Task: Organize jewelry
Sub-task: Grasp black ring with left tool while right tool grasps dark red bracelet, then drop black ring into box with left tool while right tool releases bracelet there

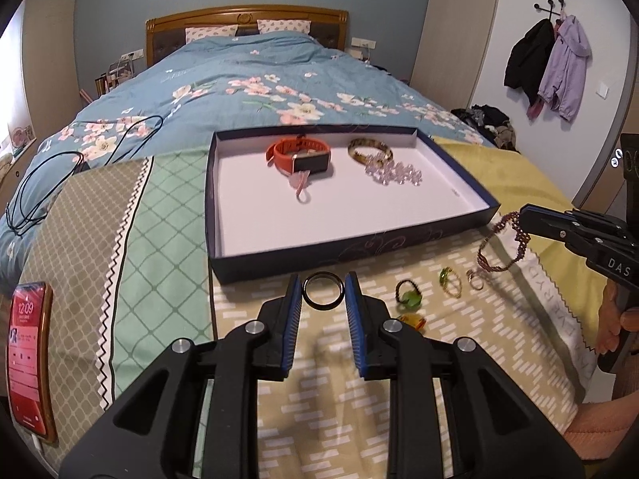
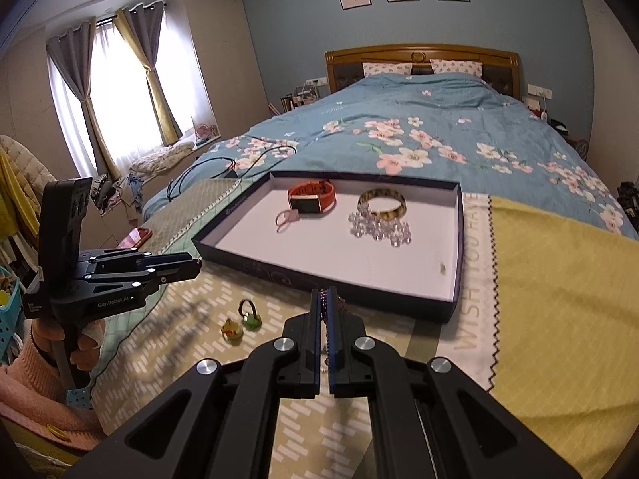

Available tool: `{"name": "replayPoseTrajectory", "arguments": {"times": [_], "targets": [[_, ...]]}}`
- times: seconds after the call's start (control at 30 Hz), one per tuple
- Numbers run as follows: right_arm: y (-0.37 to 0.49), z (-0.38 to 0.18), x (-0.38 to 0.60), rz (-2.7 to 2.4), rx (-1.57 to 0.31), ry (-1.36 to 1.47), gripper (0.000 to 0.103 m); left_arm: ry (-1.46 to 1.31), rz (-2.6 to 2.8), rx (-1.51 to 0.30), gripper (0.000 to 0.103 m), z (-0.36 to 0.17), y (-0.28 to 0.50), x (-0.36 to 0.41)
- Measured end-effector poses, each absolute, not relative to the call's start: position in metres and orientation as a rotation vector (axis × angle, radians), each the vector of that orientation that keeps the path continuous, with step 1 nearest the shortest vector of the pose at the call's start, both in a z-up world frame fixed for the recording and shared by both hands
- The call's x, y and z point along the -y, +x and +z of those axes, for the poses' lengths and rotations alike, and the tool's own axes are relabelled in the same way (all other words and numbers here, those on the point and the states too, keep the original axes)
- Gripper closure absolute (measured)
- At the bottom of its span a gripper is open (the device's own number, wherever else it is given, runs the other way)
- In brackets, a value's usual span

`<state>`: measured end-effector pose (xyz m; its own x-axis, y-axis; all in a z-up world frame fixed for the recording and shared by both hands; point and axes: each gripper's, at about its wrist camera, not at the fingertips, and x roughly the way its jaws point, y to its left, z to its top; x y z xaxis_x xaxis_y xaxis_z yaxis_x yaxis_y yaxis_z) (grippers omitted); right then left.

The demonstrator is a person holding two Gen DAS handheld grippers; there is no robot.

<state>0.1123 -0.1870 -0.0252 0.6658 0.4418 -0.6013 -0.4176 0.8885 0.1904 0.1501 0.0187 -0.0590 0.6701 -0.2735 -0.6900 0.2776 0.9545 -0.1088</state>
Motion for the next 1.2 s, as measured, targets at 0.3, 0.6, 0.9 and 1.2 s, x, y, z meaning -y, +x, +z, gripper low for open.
{"name": "replayPoseTrajectory", "arguments": {"times": [0.3,0.6,0.9,1.2], "targets": [[0.126,-0.005,0.183,0.503,-0.635,0.022,0.102,0.018,-0.323,-0.733,0.081,-0.044,0.158,-0.012],[0.153,0.005,0.181,0.523,-0.608,0.035,0.102,0.021,-0.33,-0.716,0.081,-0.036,0.175,-0.008],[0.182,-0.001,0.174,0.543,-0.634,0.06,0.102,0.038,-0.327,-0.716,0.081,-0.037,0.196,-0.004],[0.206,-0.009,0.173,0.548,-0.656,0.093,0.102,0.054,-0.318,-0.725,0.081,-0.041,0.216,0.002]]}}
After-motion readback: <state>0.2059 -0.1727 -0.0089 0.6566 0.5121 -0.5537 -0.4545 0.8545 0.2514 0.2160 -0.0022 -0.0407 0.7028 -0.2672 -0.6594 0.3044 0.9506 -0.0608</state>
